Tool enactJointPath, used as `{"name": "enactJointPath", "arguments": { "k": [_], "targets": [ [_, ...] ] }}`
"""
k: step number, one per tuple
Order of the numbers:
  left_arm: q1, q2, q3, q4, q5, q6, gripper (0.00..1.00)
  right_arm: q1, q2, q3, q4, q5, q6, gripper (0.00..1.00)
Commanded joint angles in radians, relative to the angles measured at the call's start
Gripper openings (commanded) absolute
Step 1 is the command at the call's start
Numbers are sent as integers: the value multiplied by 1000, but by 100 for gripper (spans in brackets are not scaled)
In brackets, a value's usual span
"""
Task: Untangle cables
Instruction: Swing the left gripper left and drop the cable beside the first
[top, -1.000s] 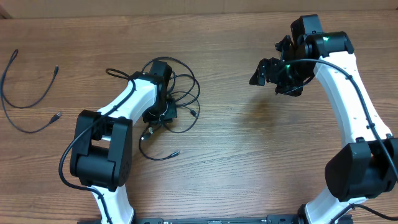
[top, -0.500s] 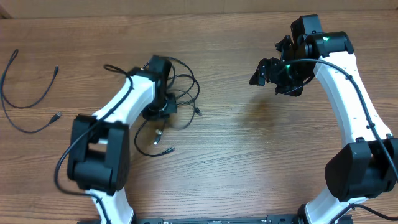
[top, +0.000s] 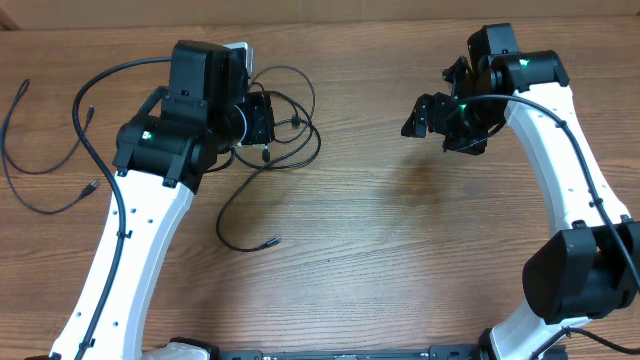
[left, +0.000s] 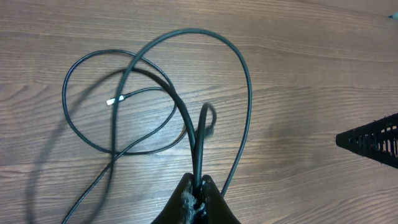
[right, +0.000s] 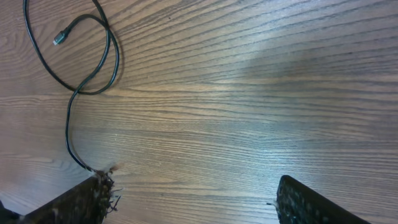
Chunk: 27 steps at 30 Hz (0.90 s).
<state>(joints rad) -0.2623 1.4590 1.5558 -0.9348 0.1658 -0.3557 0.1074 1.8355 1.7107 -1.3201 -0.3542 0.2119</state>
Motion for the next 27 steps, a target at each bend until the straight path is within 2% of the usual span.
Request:
{"name": "enactJointPath", "arguments": {
  "k": [1,4,10,18,27],
  "targets": [
    [-3,-24,15,18,-5,57,4,4,-16,5,5,6,-4,83],
    [24,-27,61,15,-29,61,4,4,-16,5,2,6,-4,83],
    [170,-29,97,-69,-103,36,4,4,-16,5,-6,6,-4,83],
    [495,-28,88,-204,-112,34,4,4,-16,5,-1,6,-4,83],
    [835,-27,-110,-152,-122,19,4,4,-16,5,-3,6,-4,83]
  ]
}}
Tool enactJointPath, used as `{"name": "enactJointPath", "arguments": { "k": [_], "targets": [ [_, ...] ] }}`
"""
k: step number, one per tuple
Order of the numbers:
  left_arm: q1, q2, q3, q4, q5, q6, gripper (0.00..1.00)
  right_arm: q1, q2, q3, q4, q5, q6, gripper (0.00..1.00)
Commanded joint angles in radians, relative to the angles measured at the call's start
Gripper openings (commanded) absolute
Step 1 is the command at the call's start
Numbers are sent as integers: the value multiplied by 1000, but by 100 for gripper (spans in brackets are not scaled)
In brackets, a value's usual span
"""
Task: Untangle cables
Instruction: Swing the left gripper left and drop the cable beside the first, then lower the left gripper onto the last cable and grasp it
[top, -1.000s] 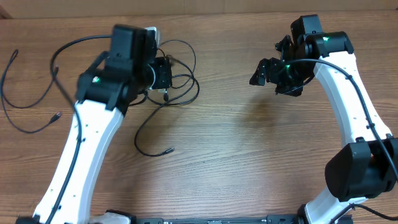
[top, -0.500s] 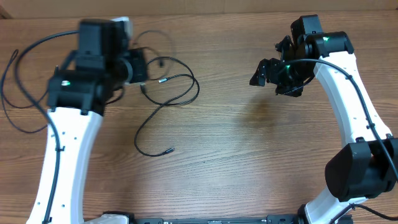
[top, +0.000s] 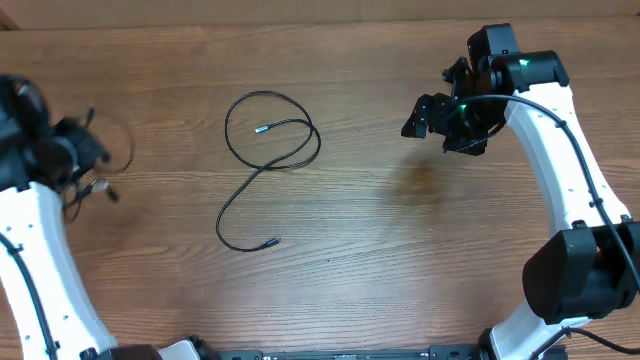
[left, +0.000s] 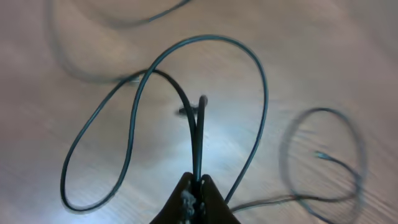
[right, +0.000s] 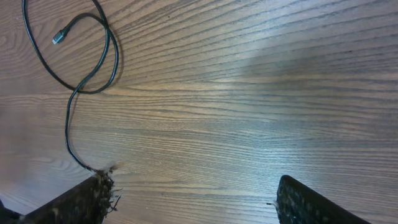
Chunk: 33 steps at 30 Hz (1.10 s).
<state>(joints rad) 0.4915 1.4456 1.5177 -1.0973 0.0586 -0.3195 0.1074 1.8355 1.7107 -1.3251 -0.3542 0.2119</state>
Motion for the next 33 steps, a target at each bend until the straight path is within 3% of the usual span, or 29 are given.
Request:
{"name": "enactJointPath", "arguments": {
  "k": [1,8,14,15,16,17,18,28,33],
  "targets": [
    [132,-14,-108,26,-9,-31,4,4,-16,5,-1,6,-4,83],
    [388,-12,-275,200,28,-100,4,4,-16,5,-2,6,-4,83],
    [422,-6,-316,386,10,-109,6,4,-16,5,-2,6,-5,83],
    [422,-3,-316,406,4,-111,16,4,-16,5,-2,6,-4,83],
    [422,0,-316,421,-4,-123,33,4,-16,5,-3,6,-5,83],
    [422,7,-316,449,-33,-169,81,4,-16,5,-5,6,-4,83],
    [422,13,-315,469,-43,-203,100,4,-16,5,-8,6,-5,83],
    [299,-26,-307,489,66,-101,99,4,-16,5,-8,6,-4,83],
    [99,-39,-307,529,306,95,100,4,-16,5,9,6,-4,83]
  ]
}}
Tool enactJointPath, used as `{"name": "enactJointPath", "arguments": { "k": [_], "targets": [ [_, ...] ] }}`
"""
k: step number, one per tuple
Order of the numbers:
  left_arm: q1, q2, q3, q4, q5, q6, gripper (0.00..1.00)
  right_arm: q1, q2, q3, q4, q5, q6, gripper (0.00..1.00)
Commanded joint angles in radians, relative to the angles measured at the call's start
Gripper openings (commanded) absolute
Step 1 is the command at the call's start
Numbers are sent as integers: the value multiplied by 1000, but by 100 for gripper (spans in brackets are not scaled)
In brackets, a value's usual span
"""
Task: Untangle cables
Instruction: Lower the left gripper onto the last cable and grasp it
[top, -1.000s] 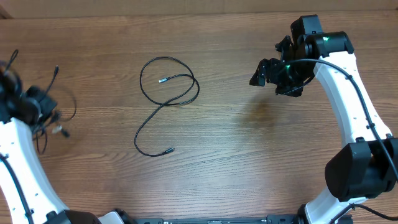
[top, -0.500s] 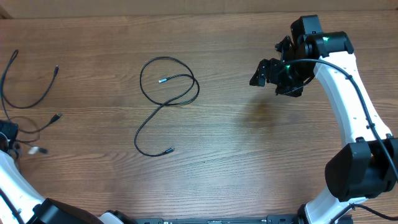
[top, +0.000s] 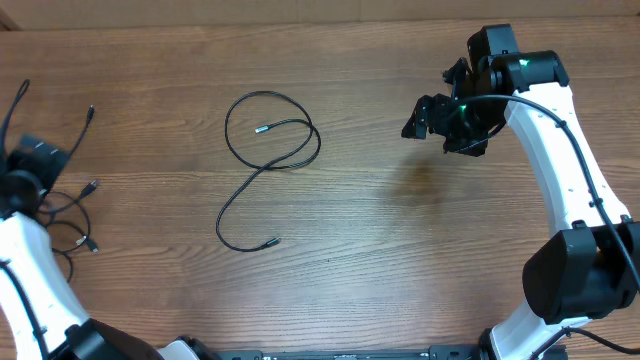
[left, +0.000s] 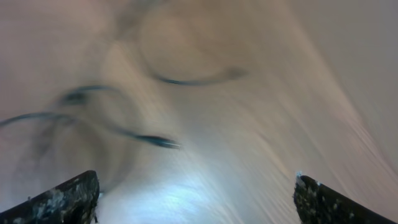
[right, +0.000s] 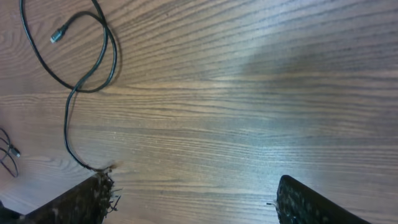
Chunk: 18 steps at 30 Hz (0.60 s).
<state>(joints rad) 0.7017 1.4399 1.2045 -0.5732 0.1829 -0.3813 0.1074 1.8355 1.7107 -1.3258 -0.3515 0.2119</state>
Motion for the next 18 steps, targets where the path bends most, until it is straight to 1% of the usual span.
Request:
{"name": "enactJointPath", "arguments": {
  "k": [1,2,5,6,7,8,9,11,14,18],
  "targets": [
    [-160,-30,6,4,190,195,100,4,-16,5,13,3,-3,83],
    [-210,-26,6,4,193,234,100,4,-16,5,14,3,-4,83],
    [-404,-1,6,5,192,402,100,4,-16,5,14,3,-4,83],
    [-500,15,6,6,190,484,100,4,-16,5,13,3,-5,83],
    [-584,32,6,9,172,541,100,4,-16,5,11,3,-5,83],
    [-625,43,7,10,159,563,100,4,-16,5,11,3,-5,83],
    [-721,77,22,9,116,593,100,4,-16,5,7,3,-4,83],
    [-795,121,61,-11,90,607,100,4,-16,5,3,3,-5,83],
    [-867,202,173,-92,91,648,100,4,-16,5,-4,3,-5,83],
    [-921,328,350,-263,97,769,100,4,-16,5,-10,3,-5,83]
  ]
}}
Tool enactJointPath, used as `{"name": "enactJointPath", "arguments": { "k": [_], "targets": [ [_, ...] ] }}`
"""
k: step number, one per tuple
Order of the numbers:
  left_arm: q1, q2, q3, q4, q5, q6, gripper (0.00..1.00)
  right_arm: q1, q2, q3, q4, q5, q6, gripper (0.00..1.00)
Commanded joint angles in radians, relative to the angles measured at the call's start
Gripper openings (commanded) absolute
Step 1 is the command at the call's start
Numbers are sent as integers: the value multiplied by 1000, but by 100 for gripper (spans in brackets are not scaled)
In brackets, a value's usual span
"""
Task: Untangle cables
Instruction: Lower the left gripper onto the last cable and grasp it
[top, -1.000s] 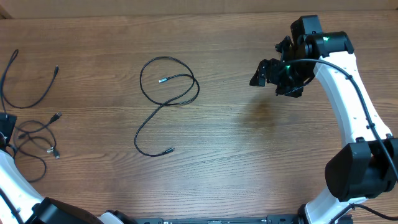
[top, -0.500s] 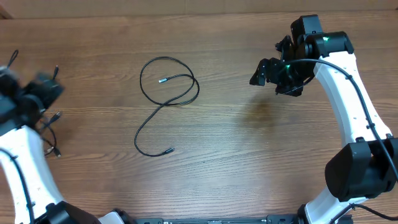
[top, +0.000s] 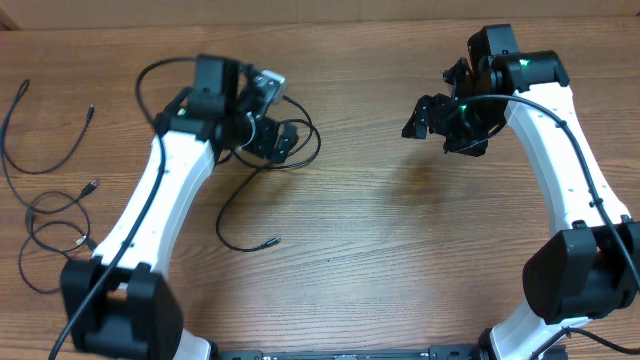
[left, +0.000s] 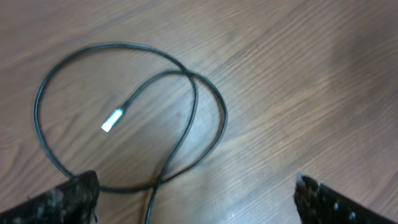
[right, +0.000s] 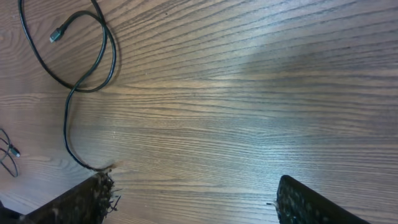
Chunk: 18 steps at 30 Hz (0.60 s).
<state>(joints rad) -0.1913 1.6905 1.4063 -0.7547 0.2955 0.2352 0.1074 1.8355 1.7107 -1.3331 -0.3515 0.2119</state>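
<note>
One black cable (top: 222, 212) lies mid-table, looped at its upper end, with a tail ending in a plug nearer the front. My left gripper (top: 272, 138) hangs open just over that loop. In the left wrist view the loop's silver plug (left: 112, 120) lies ahead of the open left gripper (left: 196, 200), nothing between its fingers. My right gripper (top: 440, 125) is open, far right of the cable and raised. In the right wrist view the same cable (right: 114, 57) lies at upper left, away from the right gripper (right: 196, 202). Two separated cables lie at the left edge.
A long thin cable (top: 12, 165) curves along the far left of the wooden table (top: 400, 260). A small coiled cable (top: 48, 228) lies in front of it. The left arm's white link crosses the table from the front left.
My left arm was at the far left edge, open over the coiled cable. It now hangs open over the loop of the middle cable. The right arm has not moved.
My left gripper was shut on a cable above a tangle of two cables mid-table. Then it held that cable at the far left, one cable left in the middle. Then it was open, the cable lying coiled at the left. Now it is back over the middle cable.
</note>
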Motion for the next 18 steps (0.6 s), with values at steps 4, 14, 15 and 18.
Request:
{"name": "enactJointPath", "arguments": {
  "k": [4,14,15,18],
  "targets": [
    [-40,204,277,-232,-18,244,100,4,-16,5,-8,3,-5,83],
    [-39,366,302,-252,-87,312,77,4,-16,5,-15,4,-5,83],
    [-39,373,301,-250,-89,312,77,4,-16,5,-15,4,-5,83],
    [-39,399,301,-249,-89,312,76,4,-16,5,-14,4,-5,83]
  ]
}}
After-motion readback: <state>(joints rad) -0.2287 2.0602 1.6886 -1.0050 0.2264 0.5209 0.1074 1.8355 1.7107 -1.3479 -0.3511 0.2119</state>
